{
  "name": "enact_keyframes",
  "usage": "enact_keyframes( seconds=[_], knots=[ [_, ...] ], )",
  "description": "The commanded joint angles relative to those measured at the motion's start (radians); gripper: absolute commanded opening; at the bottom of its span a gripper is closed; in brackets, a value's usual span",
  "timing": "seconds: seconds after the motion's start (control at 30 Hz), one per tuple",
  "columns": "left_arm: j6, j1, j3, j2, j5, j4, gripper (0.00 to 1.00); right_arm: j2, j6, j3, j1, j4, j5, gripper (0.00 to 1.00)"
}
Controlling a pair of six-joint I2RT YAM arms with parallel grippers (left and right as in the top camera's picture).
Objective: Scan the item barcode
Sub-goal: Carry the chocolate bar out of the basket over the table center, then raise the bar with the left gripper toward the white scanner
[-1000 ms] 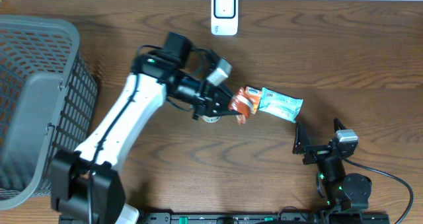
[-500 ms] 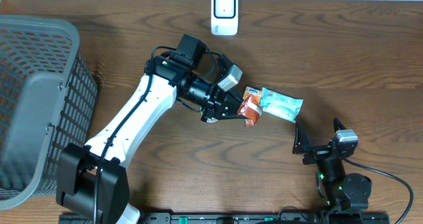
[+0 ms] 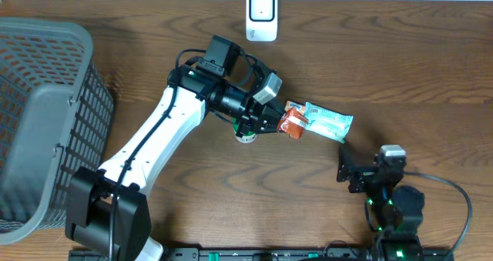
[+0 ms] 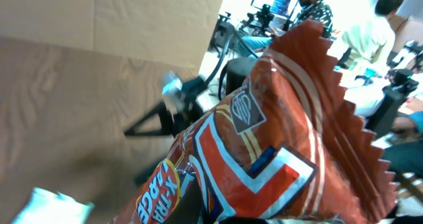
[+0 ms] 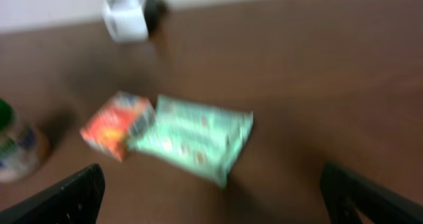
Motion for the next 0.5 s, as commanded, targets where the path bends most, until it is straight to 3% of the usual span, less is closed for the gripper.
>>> enact_keyframes(
  seconds=[0.0, 0.2, 0.47],
  knots=[
    [0.024, 0.021, 0.002, -0.002, 0.033, 0.047, 0.07, 0.141, 0.008, -0.001, 0.004, -0.003, 0.002, 0.99],
    [0.024, 0.033, 0.008, -0.028, 0.033, 0.08, 0.07, 0.295, 0.012, -0.001, 0.004, 0.035, 0.002, 0.99],
    [0.014, 0.034, 0.008, -0.06, 0.033, 0.115, 0.07, 0.354, 0.011, -0.001, 0.004, 0.037, 0.002, 0.99]
  ],
)
